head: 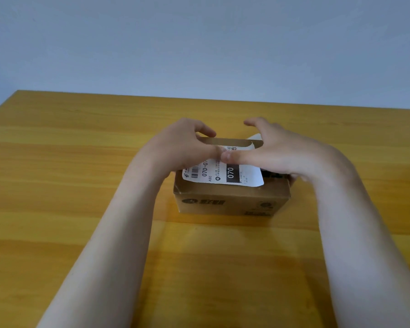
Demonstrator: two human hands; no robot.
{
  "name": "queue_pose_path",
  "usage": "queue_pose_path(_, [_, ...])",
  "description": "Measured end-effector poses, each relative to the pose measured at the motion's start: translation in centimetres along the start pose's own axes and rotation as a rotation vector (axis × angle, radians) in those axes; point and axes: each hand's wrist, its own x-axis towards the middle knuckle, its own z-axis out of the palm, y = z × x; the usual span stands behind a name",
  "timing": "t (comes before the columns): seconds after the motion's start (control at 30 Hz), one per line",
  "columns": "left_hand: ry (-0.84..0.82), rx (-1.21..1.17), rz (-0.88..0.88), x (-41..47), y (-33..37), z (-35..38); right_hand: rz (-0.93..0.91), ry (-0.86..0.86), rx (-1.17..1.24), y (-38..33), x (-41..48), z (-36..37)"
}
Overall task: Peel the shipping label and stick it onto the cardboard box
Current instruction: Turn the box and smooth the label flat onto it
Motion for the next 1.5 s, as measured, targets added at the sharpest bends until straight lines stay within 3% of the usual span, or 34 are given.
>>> queue_pose_path(0.23, [0.029,0.016,-0.09,0.2,-0.5,-0.4,-0.126,0.177,0.149,-0.4,0.2,0.0])
queue_pose_path(0.4, [0.129,0.111,-0.124,0.3,-0.7,-0.2,-0.008,0.11,0.043,0.1,0.2,0.2])
queue_pose_path(0.5, [0.082,0.065,-0.118,0.3,-0.8,0.0,-0.01,0.057,0.091,0.0,0.3,0.6])
queue_pose_path(0.8, [-0.07,-0.015,-0.072,0.7,-0.9,0.3,-0.092,0.116,0.164,0.6,1.6,0.9])
queue_pose_path(1.17, [0.107,0.098,-0.071,1.5,-1.3,0.7,-0.151,0.192,0.242,0.9,2.3,1.4])
queue_pose_path(1.5, [0.149,0.15,-0.046,1.5,-1.1,1.0,-0.151,0.254,0.193,0.9,2.6,1.8])
